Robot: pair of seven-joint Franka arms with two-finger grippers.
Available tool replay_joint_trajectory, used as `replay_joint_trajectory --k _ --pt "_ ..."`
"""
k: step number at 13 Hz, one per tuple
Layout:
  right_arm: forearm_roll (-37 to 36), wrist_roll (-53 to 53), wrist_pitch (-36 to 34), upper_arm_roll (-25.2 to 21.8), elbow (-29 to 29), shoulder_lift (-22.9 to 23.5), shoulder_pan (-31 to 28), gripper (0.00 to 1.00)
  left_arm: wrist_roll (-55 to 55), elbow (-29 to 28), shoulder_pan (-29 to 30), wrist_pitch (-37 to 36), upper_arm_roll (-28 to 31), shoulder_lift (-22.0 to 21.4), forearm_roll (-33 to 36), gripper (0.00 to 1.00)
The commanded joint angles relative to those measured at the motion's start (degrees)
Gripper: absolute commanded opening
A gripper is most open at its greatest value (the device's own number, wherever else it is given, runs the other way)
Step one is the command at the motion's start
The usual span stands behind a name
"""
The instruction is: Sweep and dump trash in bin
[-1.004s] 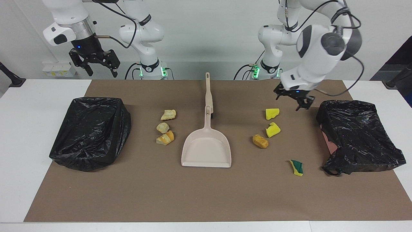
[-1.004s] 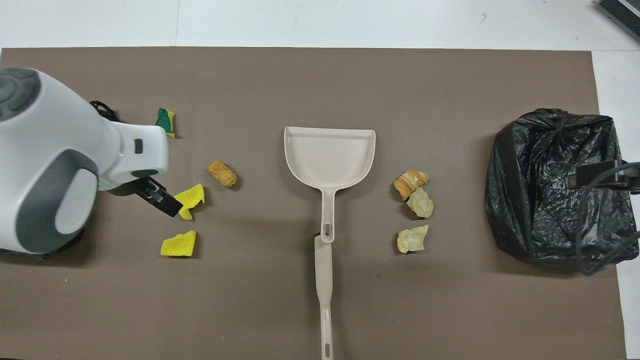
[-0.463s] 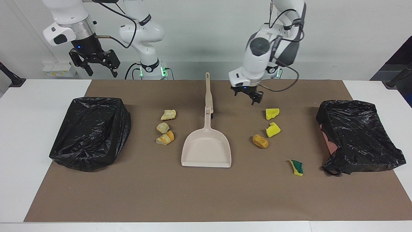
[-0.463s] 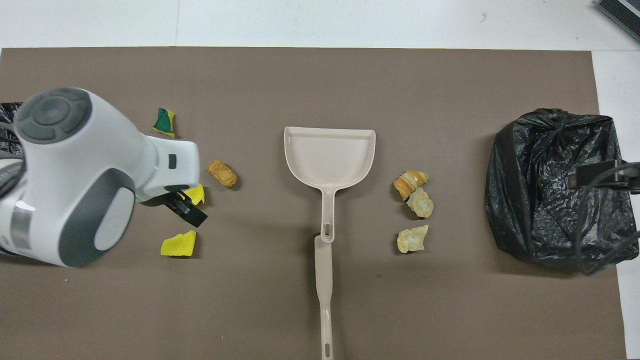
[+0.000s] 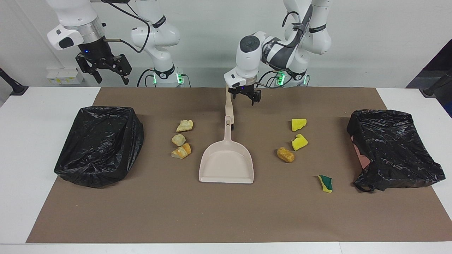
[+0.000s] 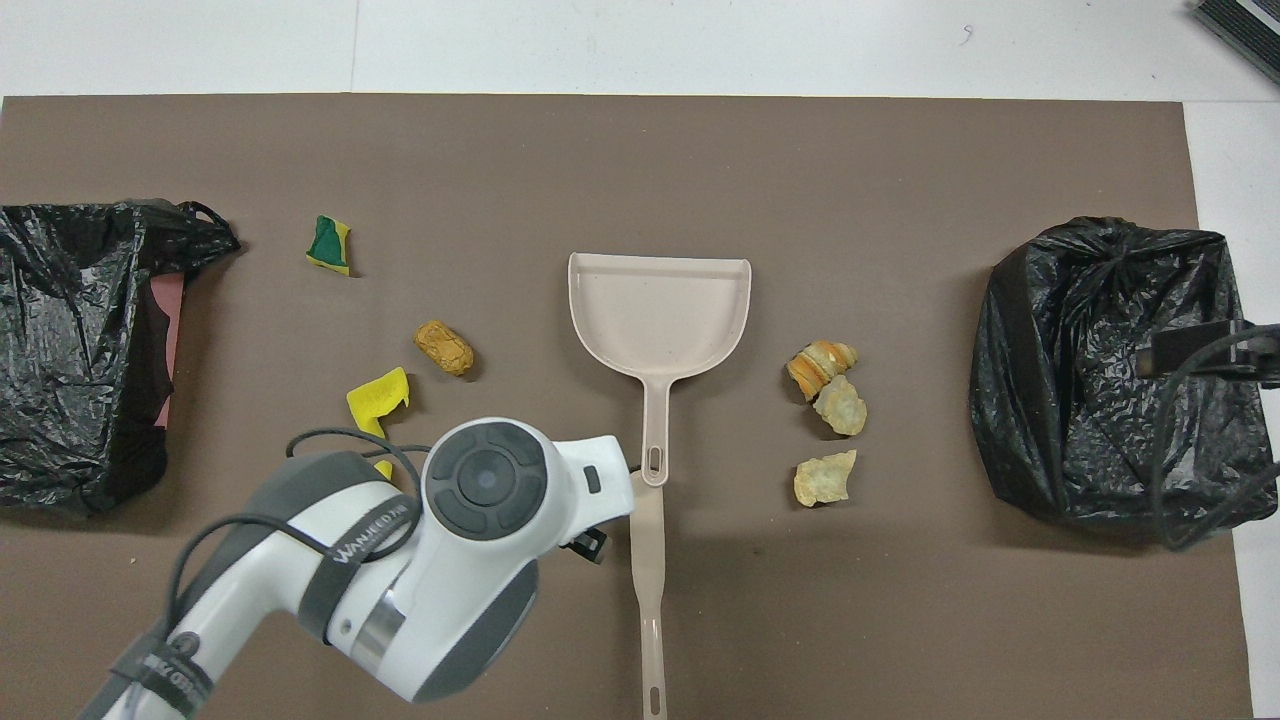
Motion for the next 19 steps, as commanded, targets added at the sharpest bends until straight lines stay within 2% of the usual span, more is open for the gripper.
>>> replay_joint_trajectory --k 1,9,10,12,13,17,19 --pt "0.94 -1.86 -0.91 0.06 -0.86 -1.05 -0.67 1.00 -8.40 -2.50 -5.14 3.18 1.21 -0.11 -1.34 1.00" --pt "0.85 -1.78 -1.00 0.06 -2.26 -1.93 -0.67 1.00 -17.13 -6.37 -10.51 8.01 1.21 1.83 -3.10 0.98" --pt "0.85 -1.78 -1.00 0.06 -2.26 -2.01 -0.67 1.00 -17.13 -6.37 -10.51 8.01 1.21 1.83 -3.10 0.77" --pt "0.85 -1.78 -1.00 0.06 -2.26 -1.93 -0.67 1.00 -18.52 -6.63 -10.51 8.01 1.21 1.74 -4.67 0.12" --pt "0.94 -1.78 -1.00 0.06 -2.26 -1.93 -0.67 1.00 -18.88 -7.16 -10.51 8.10 1.21 1.56 -6.07 0.00" --pt "0.94 -1.78 -1.00 0.06 -2.26 -2.10 -0.67 1.00 -18.09 -6.99 -9.38 6.70 1.47 0.87 -6.61 0.00" --pt "0.85 -1.78 -1.00 0.06 -2.26 -2.10 -0.67 1.00 -18.88 -6.72 -4.74 0.40 1.56 -1.59 -6.61 0.00"
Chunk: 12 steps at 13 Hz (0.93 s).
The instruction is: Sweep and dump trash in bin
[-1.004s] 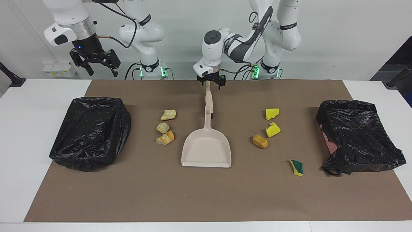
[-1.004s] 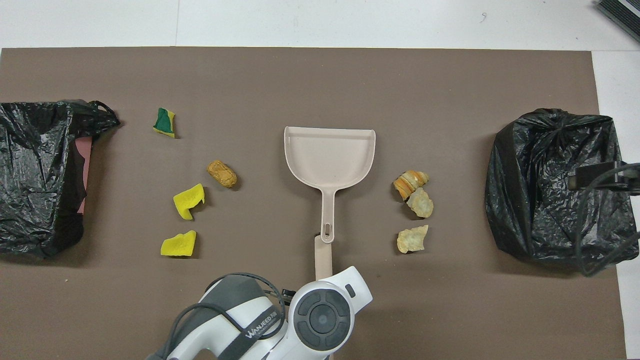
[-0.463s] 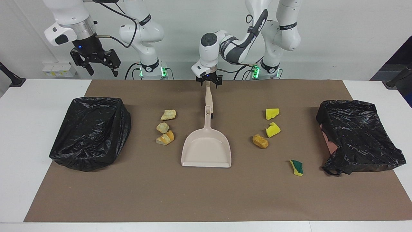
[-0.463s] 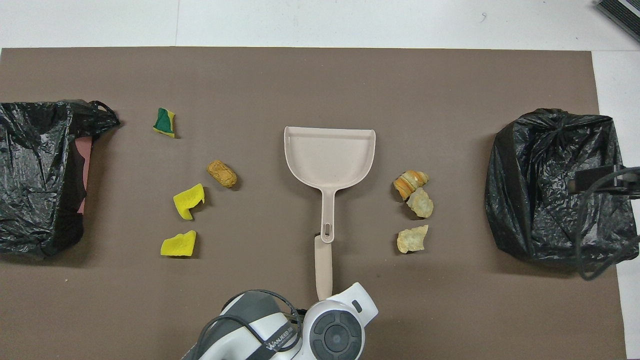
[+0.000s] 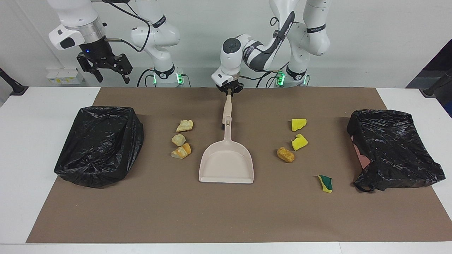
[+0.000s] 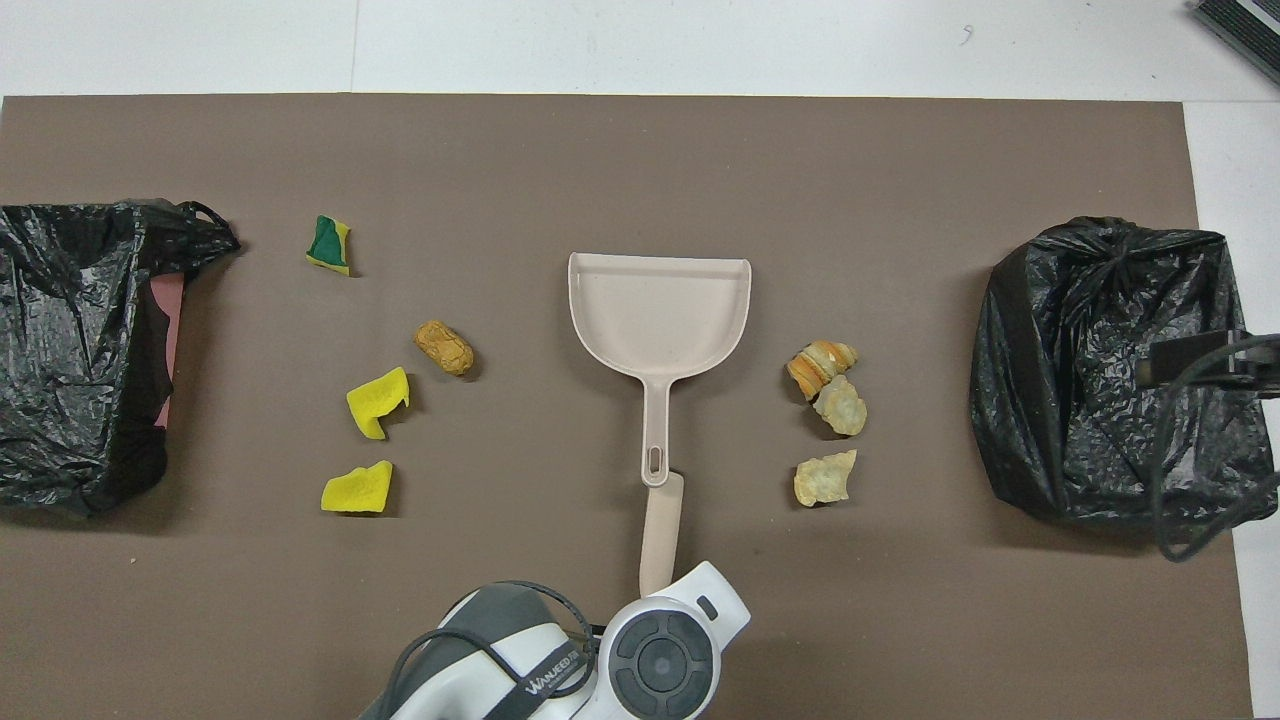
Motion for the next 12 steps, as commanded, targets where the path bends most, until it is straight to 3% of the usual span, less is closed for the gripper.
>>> replay_joint_trajectory --k 1,9,12 --pt "0.85 -1.78 -0.39 0.06 -1.42 -1.43 -0.67 1.00 -0.61 -0.90 4.36 -6.87 0.72 -4.78 -0.89 0.00" --pt "0.14 -2.30 -2.58 0.32 -1.06 -1.60 -0.50 1.00 -1.40 0.86 21.84 -18.39 0.99 -9.80 6.83 0.00" --pt "0.67 -0.29 0.03 1.81 -2.99 -0.21 2.56 1.00 -3.58 0.07 26.69 -21.99 0.99 -12.26 10.60 0.00"
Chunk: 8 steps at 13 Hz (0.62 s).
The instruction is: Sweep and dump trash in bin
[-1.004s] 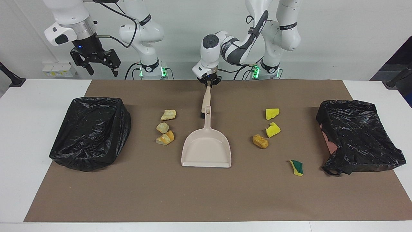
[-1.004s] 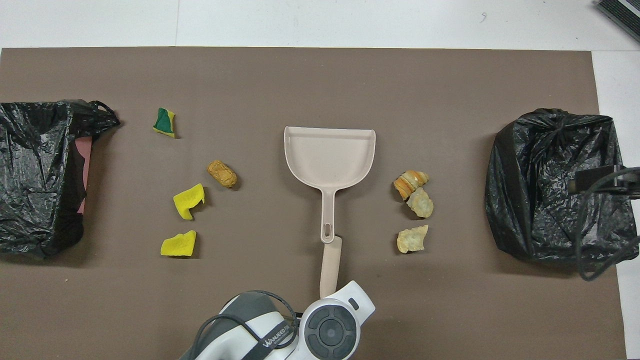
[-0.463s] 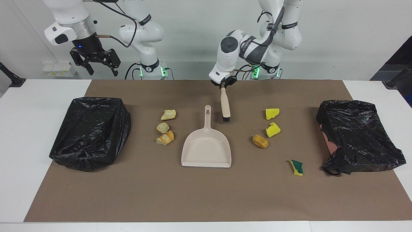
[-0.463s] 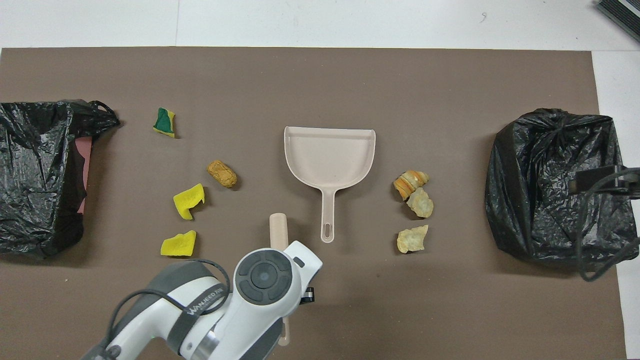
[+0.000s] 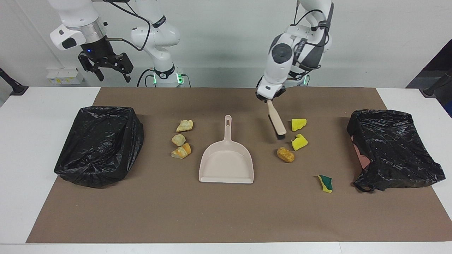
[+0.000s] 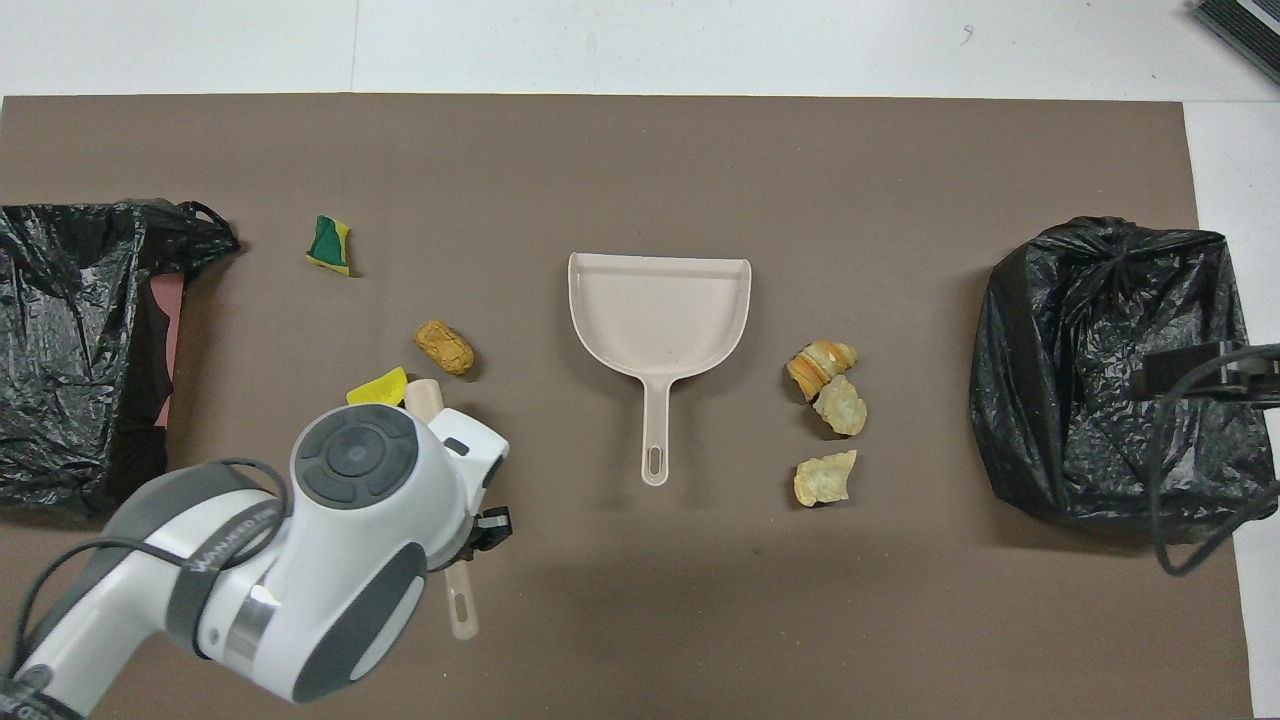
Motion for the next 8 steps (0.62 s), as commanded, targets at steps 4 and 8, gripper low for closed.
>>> replay_joint_trajectory --k 4,8 --pt "1.21 9.84 13.28 1.15 -6.69 4.24 10.96 1.00 -3.79 -9.18 5.66 -3.13 -0.85 -8.72 5.31 0.00" --pt "1.21 18.00 21.63 1.24 -6.25 13.21 20.89 1.00 -1.51 -20.27 9.27 2.40 -0.76 -16.29 5.31 0.00"
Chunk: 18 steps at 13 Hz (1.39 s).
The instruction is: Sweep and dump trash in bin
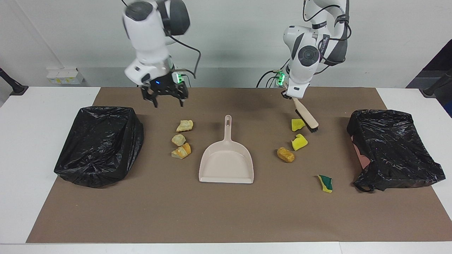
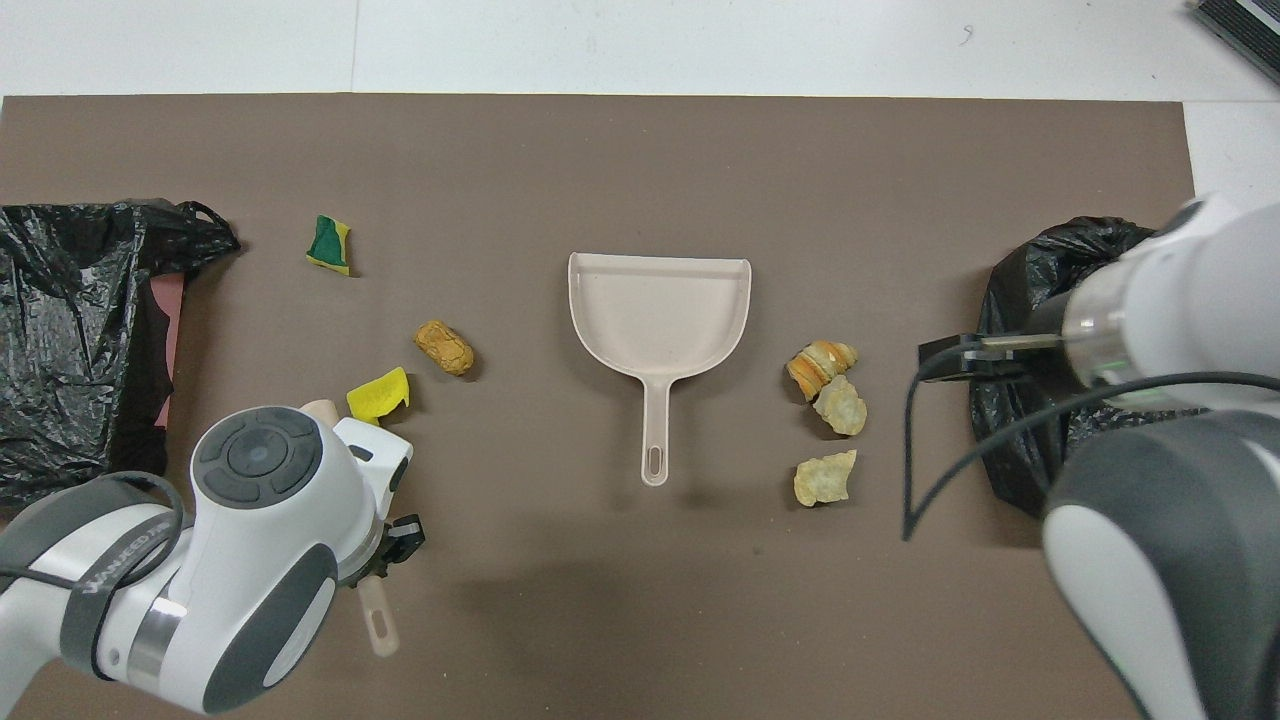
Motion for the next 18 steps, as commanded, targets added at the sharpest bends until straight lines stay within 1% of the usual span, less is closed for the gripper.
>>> replay_joint_trajectory --k 1,2,4,6,7,8,10,13,15,16,17,18 --pt "0.63 9.14 5.02 -0.15 0.96 6.11 5.59 1.00 0.83 -7.04 2.06 4.29 -0.59 -6.14 1.02 0.00" --pt "0.63 12.49 7.13 -0.15 1.04 7.87 6.83 1.00 0.92 -7.47 2.06 5.95 -0.59 -5.61 1.02 0.00" --pt "1.06 15.67 10.39 0.11 1.05 10.86 9.55 1.00 1.09 -8.71 1.89 10.17 -0.68 -3.86 1.02 0.00" --pt "3.43 16.04 11.37 0.11 0.17 12.89 12.28 1.00 1.62 -6.79 1.19 12.81 -0.77 -1.06 0.24 0.00" --pt "3.53 16.12 11.46 0.11 -0.96 13.42 13.42 1.00 1.71 -5.47 1.18 14.04 -0.86 1.57 0.23 0.00" --pt "3.53 16.04 12.42 0.11 -2.02 13.95 14.22 1.00 3.36 -4.06 1.18 14.67 -0.86 3.95 0.23 0.00" --pt "4.92 15.25 16.11 0.46 -5.09 14.57 14.75 1.00 8.11 1.20 1.27 15.29 -0.86 8.96 0.06 0.00" --pt "5.20 14.98 16.38 0.55 -7.03 14.39 14.93 1.00 13.12 8.67 1.18 13.98 -1.03 14.41 0.06 0.00" --pt "5.20 14.89 16.30 0.55 -7.30 14.39 15.54 1.00 17.95 11.50 1.44 13.88 -1.03 16.18 0.06 0.00" --pt "5.20 14.89 16.04 0.55 -7.22 14.39 15.63 0.80 19.80 12.12 1.45 13.71 -1.03 16.45 0.06 0.00" --pt "5.28 14.98 15.69 0.55 -7.22 14.39 15.63 0.66 23.90 12.30 1.62 13.62 -0.95 16.45 0.06 0.00" --pt "5.54 15.16 15.51 0.64 -7.22 14.30 15.63 0.48 27.69 12.39 2.14 13.36 -0.68 16.45 0.06 0.00"
